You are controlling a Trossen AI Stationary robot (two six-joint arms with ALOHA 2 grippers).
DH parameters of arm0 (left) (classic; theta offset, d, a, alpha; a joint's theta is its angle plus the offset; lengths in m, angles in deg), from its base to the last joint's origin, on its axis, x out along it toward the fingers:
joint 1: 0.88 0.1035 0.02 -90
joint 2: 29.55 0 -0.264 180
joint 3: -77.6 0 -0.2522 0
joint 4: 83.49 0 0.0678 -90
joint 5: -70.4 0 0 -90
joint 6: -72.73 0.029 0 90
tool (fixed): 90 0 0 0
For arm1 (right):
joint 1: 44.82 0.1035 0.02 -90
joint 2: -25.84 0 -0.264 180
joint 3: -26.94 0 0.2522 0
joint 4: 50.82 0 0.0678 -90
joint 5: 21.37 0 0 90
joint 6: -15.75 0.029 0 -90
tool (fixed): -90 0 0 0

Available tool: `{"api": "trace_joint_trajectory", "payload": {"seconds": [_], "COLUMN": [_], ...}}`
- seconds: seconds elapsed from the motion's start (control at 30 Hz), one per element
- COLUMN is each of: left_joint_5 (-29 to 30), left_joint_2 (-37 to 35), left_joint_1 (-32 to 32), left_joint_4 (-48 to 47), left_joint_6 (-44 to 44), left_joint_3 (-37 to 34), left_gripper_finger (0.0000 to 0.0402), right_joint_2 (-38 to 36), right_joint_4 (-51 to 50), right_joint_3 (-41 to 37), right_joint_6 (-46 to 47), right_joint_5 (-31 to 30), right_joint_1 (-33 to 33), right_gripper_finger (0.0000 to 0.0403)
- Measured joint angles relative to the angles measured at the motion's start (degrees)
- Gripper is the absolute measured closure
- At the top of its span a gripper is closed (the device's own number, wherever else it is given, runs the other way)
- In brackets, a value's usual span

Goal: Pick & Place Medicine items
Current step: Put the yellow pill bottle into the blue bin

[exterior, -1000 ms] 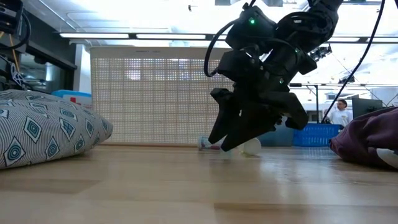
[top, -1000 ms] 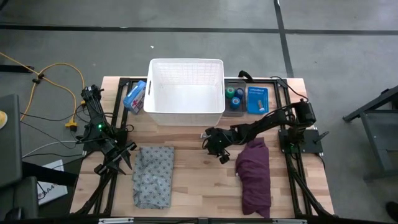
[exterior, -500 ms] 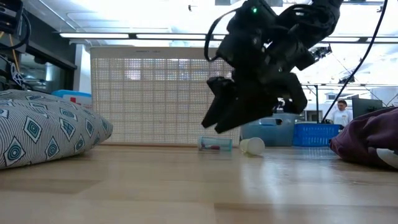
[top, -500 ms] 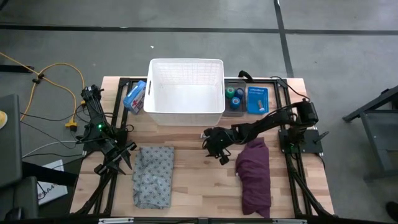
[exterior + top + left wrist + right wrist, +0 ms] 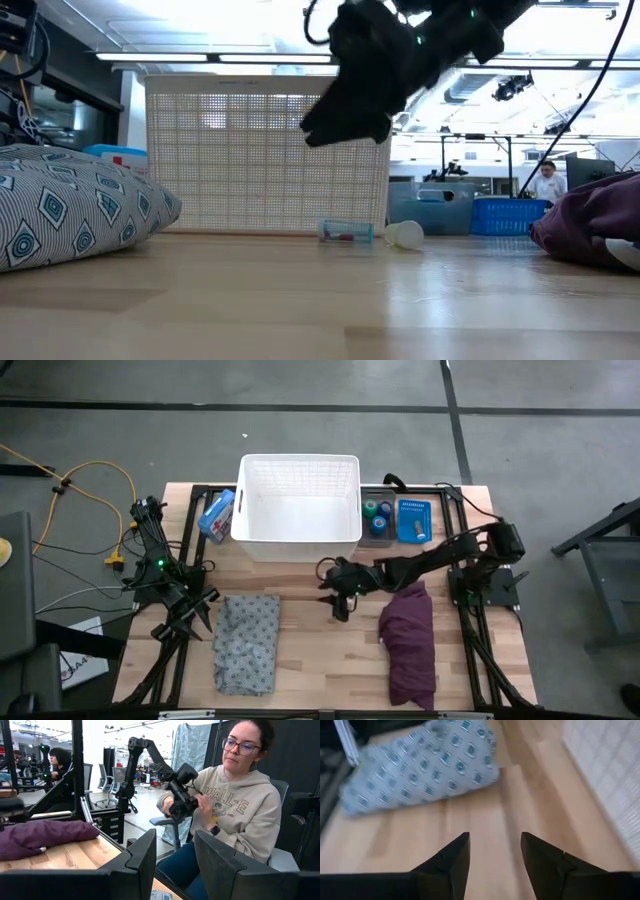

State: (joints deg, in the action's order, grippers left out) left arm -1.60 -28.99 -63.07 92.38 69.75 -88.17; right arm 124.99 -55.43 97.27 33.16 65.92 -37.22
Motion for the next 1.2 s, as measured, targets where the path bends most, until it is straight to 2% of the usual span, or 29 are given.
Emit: {"api": "trace_joint_trajectory", "payload": {"seconds": [0.13,0.33,0.43,0.6,0.93,1.1,1.2], "left_joint_5": [0.0,0.0,0.0,0.0,0.0,0.0,0.0], "left_joint_2": [0.0,0.0,0.0,0.0,0.0,0.0,0.01], "left_joint_1": [0.0,-0.01,0.0,0.0,0.0,-0.02,-0.01], "left_joint_4": [0.03,0.04,0.04,0.04,0.04,0.04,0.05], "left_joint_6": [0.0,0.0,0.0,0.0,0.0,0.0,0.0], "left_joint_3": [0.0,0.0,0.0,0.0,0.0,0.0,0.0], "left_gripper_finger": [0.0274,0.0274,0.0274,0.0274,0.0274,0.0274,0.0274], "right_joint_2": [0.01,0.05,0.05,0.05,0.08,-1.08,-0.94], "right_joint_4": [-6.36,-19.47,-24.32,-32.35,-37.18,-48.92,-57.76], "right_joint_3": [4.34,9.85,10.99,11.35,11.92,19.98,26.92], "right_joint_6": [9.3,18.04,22.61,29.96,38.29,40.16,41.29], "right_joint_5": [0.03,-0.59,-2.79,-2.69,1.28,2.1,-0.78], "right_joint_1": [1.69,3.36,3.91,4.04,2.62,1.78,3.05], "right_gripper_finger": [0.0239,0.0239,0.0239,0.0239,0.0239,0.0239,0.0239]}}
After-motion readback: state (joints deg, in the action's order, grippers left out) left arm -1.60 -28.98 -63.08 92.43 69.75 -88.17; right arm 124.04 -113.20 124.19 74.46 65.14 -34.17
